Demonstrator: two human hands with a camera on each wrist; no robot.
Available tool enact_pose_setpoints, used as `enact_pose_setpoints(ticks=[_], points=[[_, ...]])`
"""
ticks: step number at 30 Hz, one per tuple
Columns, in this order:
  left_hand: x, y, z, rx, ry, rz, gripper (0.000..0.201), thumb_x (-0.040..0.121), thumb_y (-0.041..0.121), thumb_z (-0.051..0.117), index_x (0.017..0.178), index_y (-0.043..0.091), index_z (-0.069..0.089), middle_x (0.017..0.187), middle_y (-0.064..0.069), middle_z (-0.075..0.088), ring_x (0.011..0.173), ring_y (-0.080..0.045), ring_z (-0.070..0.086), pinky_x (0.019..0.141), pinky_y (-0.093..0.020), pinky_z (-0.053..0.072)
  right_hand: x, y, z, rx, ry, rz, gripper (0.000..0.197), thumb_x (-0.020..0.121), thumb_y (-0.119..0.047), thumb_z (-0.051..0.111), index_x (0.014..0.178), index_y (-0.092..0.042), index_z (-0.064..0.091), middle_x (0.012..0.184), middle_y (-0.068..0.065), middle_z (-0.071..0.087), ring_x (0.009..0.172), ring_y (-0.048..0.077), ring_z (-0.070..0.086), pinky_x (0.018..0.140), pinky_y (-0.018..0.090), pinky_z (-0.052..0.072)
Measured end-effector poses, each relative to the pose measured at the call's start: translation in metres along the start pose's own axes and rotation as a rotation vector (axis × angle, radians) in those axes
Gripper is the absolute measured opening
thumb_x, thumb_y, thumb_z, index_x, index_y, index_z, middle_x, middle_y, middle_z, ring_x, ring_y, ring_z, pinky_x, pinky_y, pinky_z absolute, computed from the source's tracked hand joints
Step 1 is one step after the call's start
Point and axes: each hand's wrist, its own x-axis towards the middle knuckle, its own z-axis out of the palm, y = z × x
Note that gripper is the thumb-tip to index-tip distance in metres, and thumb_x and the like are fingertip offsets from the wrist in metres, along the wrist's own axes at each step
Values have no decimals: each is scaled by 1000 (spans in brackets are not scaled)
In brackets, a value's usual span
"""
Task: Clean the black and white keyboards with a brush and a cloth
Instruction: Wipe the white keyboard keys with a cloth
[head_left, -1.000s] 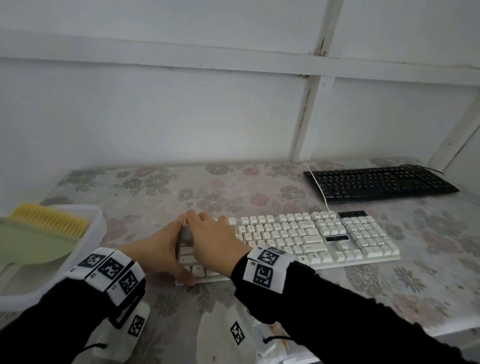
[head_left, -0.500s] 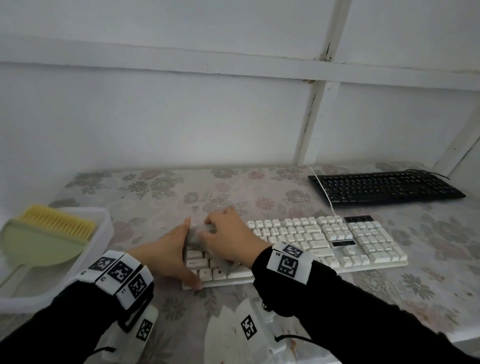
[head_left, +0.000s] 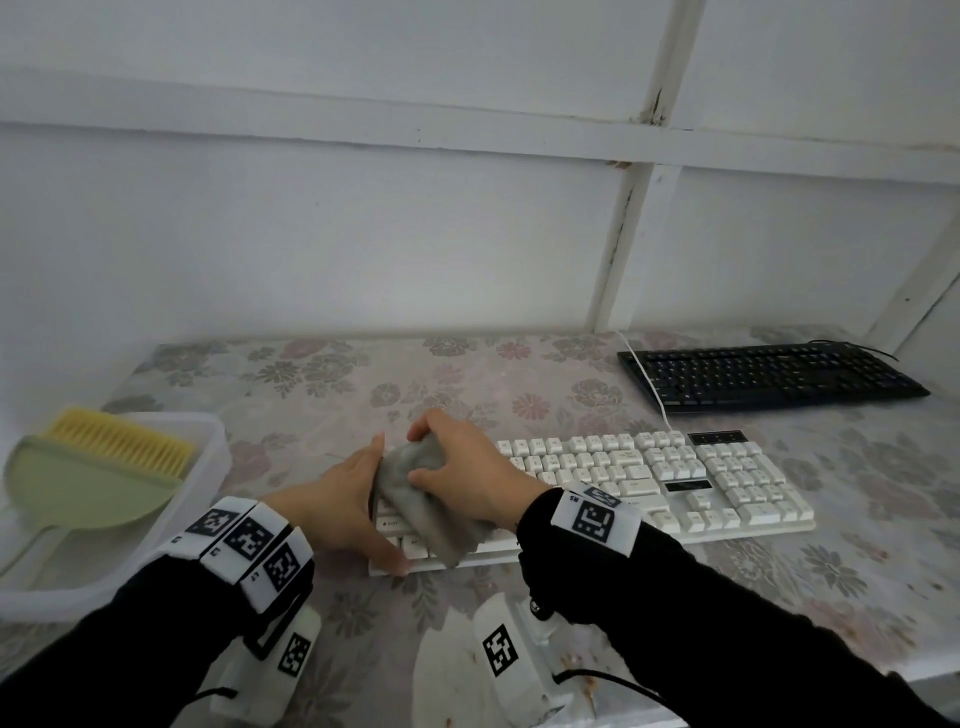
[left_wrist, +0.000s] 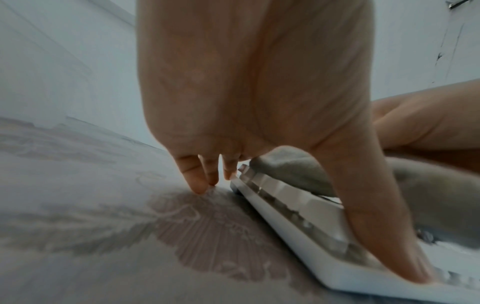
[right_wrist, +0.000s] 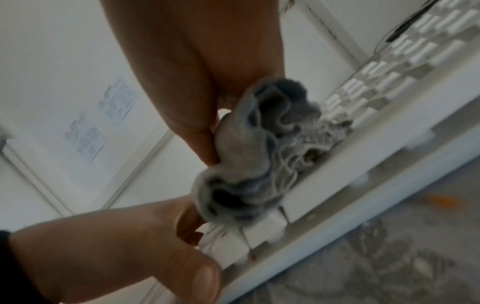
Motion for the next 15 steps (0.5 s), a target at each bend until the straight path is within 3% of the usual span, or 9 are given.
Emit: enact_pose_setpoints(ticks=[4,6,8,11,13,15], points=[[0,1,-2,1,-13,12,178,10,78,74,149,15,-17,150,3,23,135,-13,27,113,-31,28,4,5,-10,-62,35,-20,23,87,-15,62,109,-19,58,112,7,46,99,20,49,82,23,35],[1,0,-2,-5,-19,13,179,8,83,69,149,16,-19,151,3,22,137,-14,26,115,-33,27,4,6,-10,-192,55,-33,19,90,-20,59,107,-12,63,108,6,39,90,19,46,84,22,36],[1,-1,-2,-19,-25,18,180,8,83,69,148,16,-21,152,2,20,138,-15,24,116,-35,25,0,5,-5,-313,31,-33,27,92,-29,56,104,-6,65,122,9,35,91,23,51,91,30,43],[0,0,-3,-27,-33,18,182,7,83,69,147,15,-24,157,2,9,143,-16,15,118,-34,20,-5,2,5,-514,-58,-67,37,88,-37,61,111,-8,62,145,8,22,111,35,48,99,40,39],[0,0,-3,-30,-36,21,183,6,85,68,147,14,-25,158,3,6,144,-16,13,118,-33,19,-4,0,6,-575,-74,-127,35,89,-30,59,119,-11,58,135,11,35,109,34,47,98,40,36],[0,0,-4,-33,-34,17,184,4,85,67,147,15,-25,157,3,8,143,-16,15,117,-32,20,-1,-2,7,-557,-61,-187,24,92,-21,52,114,-13,60,108,11,47,97,32,50,90,37,38]])
